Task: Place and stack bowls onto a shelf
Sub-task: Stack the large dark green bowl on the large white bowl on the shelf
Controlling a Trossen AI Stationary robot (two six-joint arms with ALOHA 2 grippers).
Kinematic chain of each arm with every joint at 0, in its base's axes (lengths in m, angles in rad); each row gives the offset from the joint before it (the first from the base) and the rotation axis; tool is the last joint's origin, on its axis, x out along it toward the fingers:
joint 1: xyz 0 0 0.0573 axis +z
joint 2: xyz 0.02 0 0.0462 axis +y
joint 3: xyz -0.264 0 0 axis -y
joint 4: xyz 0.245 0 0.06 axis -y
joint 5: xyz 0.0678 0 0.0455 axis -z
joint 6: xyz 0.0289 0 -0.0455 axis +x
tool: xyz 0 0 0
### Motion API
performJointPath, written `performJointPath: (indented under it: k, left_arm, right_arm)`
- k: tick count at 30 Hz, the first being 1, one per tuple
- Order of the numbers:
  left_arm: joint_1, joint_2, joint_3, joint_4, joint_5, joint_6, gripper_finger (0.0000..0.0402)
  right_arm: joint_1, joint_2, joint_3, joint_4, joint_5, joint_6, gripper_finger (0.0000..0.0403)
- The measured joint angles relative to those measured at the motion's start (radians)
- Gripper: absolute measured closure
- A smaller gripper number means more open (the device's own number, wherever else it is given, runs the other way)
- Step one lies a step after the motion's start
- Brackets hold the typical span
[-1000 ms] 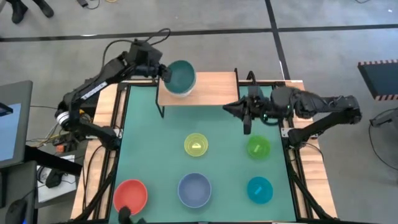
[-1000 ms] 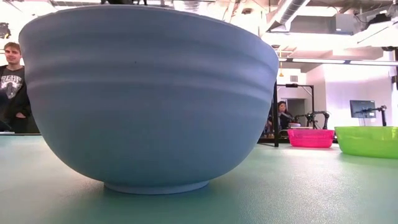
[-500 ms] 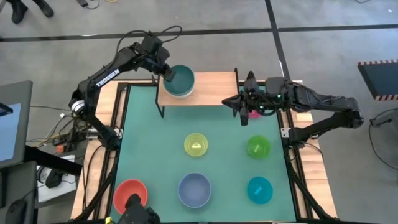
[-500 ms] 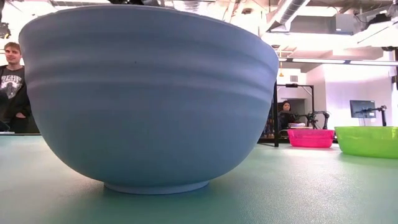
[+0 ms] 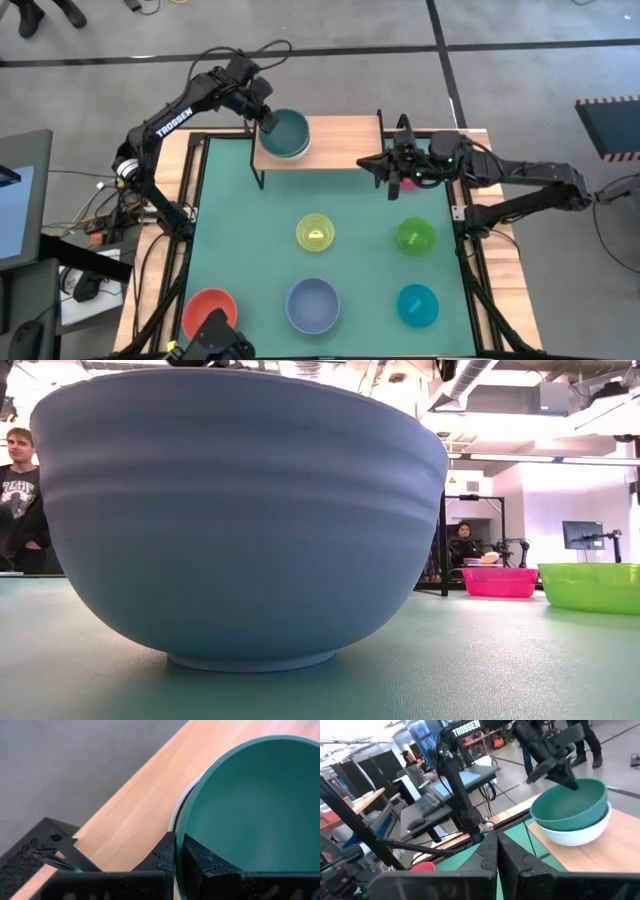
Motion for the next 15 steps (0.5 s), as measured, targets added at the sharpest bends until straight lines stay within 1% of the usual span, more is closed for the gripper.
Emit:
performJointPath:
  k: [3, 6, 15]
  left_arm:
    - [0.012, 0.0, 0.0, -0.019, 0.017, 0.001, 0.0398]
    - [0.026, 0.0, 0.0, -0.024, 0.02, 0.01, 0.0377]
    - [0.034, -0.001, 0.0, 0.039, 0.005, 0.019, 0.0266]
  right_arm:
    - [-0.015, -0.006, -0.014, 0.011, 0.0, 0.003, 0.0378]
    - [-0.024, -0.008, -0.015, 0.014, 0.0, 0.01, 0.0373]
    - [-0.024, -0.006, -0.015, 0.013, 0.0, 0.075, 0.0378]
